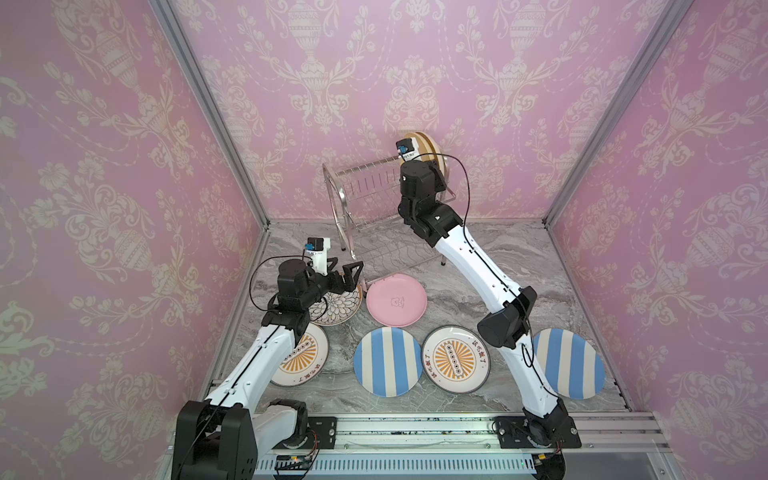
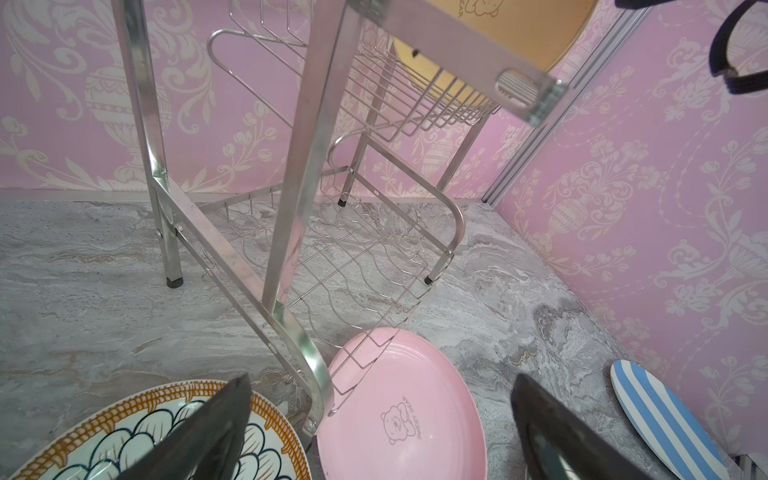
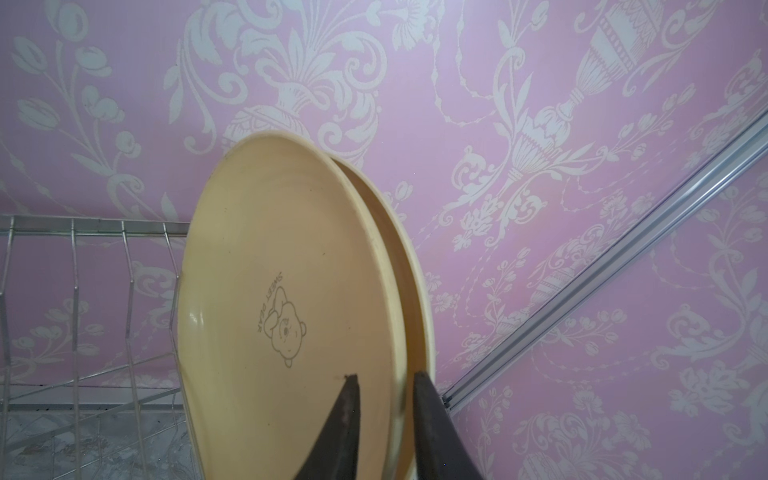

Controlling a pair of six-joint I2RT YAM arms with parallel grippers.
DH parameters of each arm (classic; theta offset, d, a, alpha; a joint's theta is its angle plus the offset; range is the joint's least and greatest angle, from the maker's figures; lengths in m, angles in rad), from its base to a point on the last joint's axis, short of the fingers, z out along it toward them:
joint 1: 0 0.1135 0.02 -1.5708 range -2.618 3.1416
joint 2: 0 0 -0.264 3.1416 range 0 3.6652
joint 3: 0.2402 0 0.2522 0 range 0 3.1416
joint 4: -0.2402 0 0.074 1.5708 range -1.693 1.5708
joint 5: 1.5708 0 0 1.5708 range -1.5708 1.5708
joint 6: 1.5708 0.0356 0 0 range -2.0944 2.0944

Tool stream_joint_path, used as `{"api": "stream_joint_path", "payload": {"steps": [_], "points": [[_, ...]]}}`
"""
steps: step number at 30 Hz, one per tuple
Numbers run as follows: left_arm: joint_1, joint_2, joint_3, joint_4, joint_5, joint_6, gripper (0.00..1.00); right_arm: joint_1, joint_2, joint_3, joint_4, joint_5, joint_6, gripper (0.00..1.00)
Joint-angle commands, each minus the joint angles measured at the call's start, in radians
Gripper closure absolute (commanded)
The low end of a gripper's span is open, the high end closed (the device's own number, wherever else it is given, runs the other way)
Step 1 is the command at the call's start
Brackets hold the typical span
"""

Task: Load the plates into the dish rack
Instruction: 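Open the right gripper and pull it back from the rack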

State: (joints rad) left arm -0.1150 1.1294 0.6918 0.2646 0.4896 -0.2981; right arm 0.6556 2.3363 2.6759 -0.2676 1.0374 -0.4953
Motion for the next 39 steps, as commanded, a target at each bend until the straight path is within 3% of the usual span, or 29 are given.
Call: {"api": "stream_joint_path", "payload": {"steps": [1,4,10,12,20,26,29,33,39], "points": [[-0.006,-0.004,0.032,-0.021,0.007,0.005,0.01,-0.019,-0.06,0.021,-0.05,-0.005,0.057,0.63],[-0.005,-0.002,0.033,-0.017,0.009,0.002,0.01,-0.014,-0.066,0.021,-0.047,-0.004,0.042,0.44],[-0.006,-0.009,0.032,-0.03,-0.004,0.003,0.01,0.003,-0.092,0.013,-0.059,-0.008,0.032,0.41],[-0.006,-0.013,0.033,-0.037,-0.009,0.005,0.01,0.004,-0.109,-0.009,-0.059,-0.006,0.04,0.27],[-0.006,-0.02,0.032,-0.057,-0.018,0.017,0.01,0.006,-0.17,-0.054,-0.148,-0.029,0.121,0.1],[-0.006,-0.036,0.072,-0.109,-0.07,0.033,0.01,0.015,-0.284,-0.145,-0.23,-0.092,0.229,0.06],[-0.007,-0.042,0.091,-0.148,-0.107,0.05,0.01,0.018,-0.436,-0.312,-0.277,-0.188,0.351,0.05],[-0.006,-0.046,0.098,-0.168,-0.141,0.045,0.01,0.019,-0.725,-0.682,-0.234,-0.355,0.46,0.06],[-0.003,-0.044,0.081,-0.134,-0.114,-0.017,0.01,-0.018,-1.087,-1.128,-0.304,-0.526,0.644,0.07]]}}
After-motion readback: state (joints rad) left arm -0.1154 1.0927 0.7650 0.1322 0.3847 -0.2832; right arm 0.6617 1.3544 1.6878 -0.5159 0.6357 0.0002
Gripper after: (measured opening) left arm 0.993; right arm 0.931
